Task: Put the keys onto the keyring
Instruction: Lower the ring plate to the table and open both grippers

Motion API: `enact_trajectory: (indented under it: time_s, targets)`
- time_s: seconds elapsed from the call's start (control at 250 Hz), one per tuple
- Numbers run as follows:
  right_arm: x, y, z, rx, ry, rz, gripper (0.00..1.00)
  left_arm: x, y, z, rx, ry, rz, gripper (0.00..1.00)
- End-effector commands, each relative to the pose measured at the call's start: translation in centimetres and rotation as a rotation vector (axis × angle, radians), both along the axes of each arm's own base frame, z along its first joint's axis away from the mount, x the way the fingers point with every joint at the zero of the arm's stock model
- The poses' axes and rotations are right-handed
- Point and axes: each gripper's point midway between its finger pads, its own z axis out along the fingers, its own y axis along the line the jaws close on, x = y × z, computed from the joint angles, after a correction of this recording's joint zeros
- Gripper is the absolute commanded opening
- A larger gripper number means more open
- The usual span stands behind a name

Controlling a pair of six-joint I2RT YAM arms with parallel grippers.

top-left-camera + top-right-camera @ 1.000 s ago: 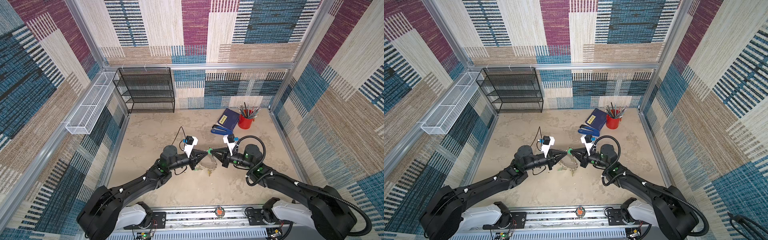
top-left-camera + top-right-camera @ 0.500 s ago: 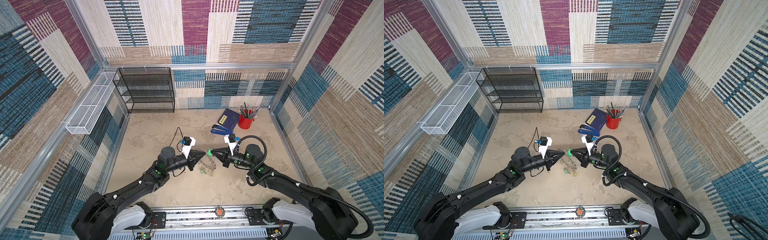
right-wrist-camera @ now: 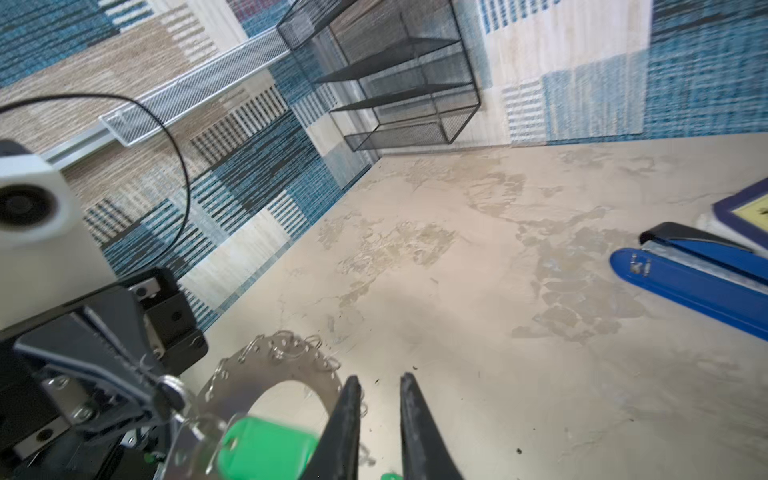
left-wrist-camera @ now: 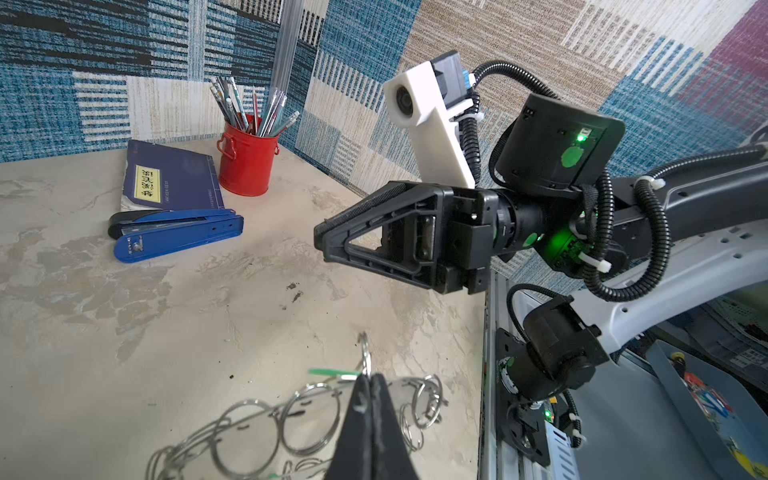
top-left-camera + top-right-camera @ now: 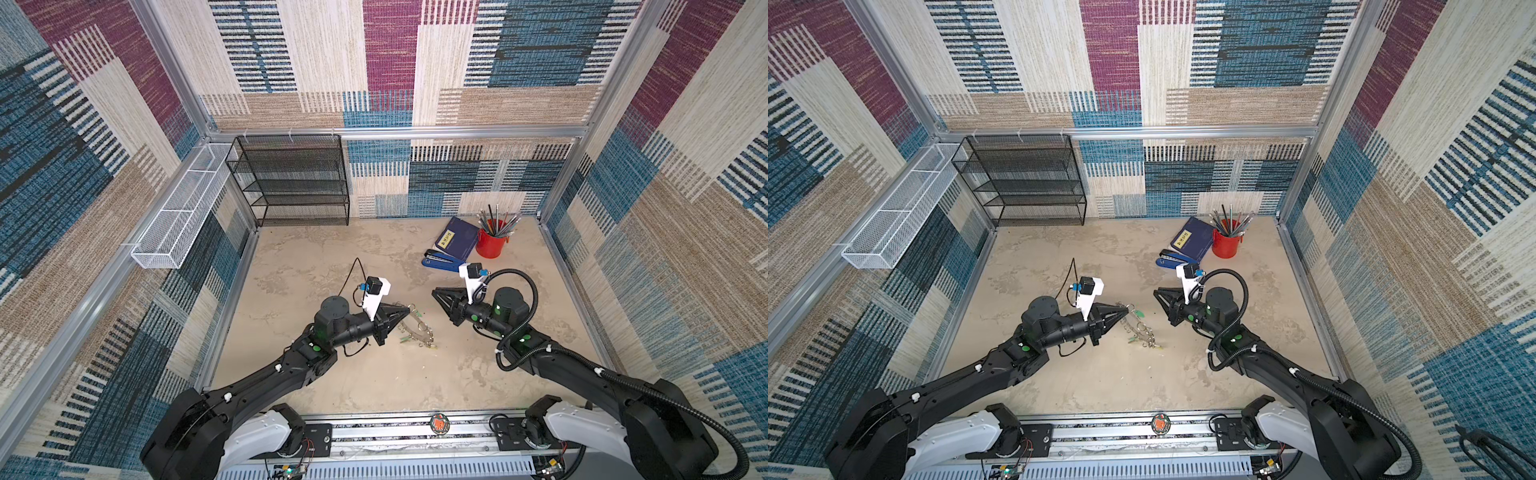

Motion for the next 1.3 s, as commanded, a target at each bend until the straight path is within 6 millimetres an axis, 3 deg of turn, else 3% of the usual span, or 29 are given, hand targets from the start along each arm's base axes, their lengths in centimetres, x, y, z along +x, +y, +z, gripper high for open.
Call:
enact_trajectory:
  time_s: [0.0,0.212,0.44,0.56,0.696,0.904,1.028,1.168,1.196,1.296]
  targets:
    - [0.5,-0.6,0.1,-0.002,-0.007,-0.046,0.24,-0.4,-0.1,1.0,-0.022,-0.044,-0.023,0.00]
    - [1.2,-1.7,-0.2,-0.016,0.006,-0.126,0.34,0.1,-0.2,0.9,-0.023,-0.034,-0.007,0.00]
    - [2.9,-4.8,-1.5,-0.040,0.058,-0.304,0.60,1.7,-1.0,0.9,-0.016,0.010,0.021,0.00]
    - [3.2,-6.3,-1.7,-0.033,0.067,-0.370,0.72,3.8,-1.6,1.1,0.008,0.039,0.074,0.00]
    - [3.2,-7.4,-1.5,-0.027,0.056,-0.423,0.82,6.3,-2.9,2.6,-0.015,0.028,0.110,0.00]
    - [3.1,-8.8,-1.4,-0.018,0.040,-0.485,0.91,9.6,-6.1,3.6,-0.047,0.038,0.082,0.00]
    - [3.1,-8.8,-1.4,-0.020,0.041,-0.483,0.93,10.6,-6.0,1.6,-0.030,0.073,0.113,0.00]
    - [3.0,-8.6,-1.2,-0.013,0.036,-0.471,0.94,10.6,-3.7,-2.7,0.033,0.143,0.183,0.00]
    - [2.9,-8.5,-1.1,-0.007,0.030,-0.467,0.94,10.5,-3.3,-2.7,0.017,0.131,0.188,0.00]
    - [2.8,-8.4,-0.9,0.002,0.023,-0.457,0.94,9.5,-1.3,-5.4,0.044,0.167,0.235,0.03]
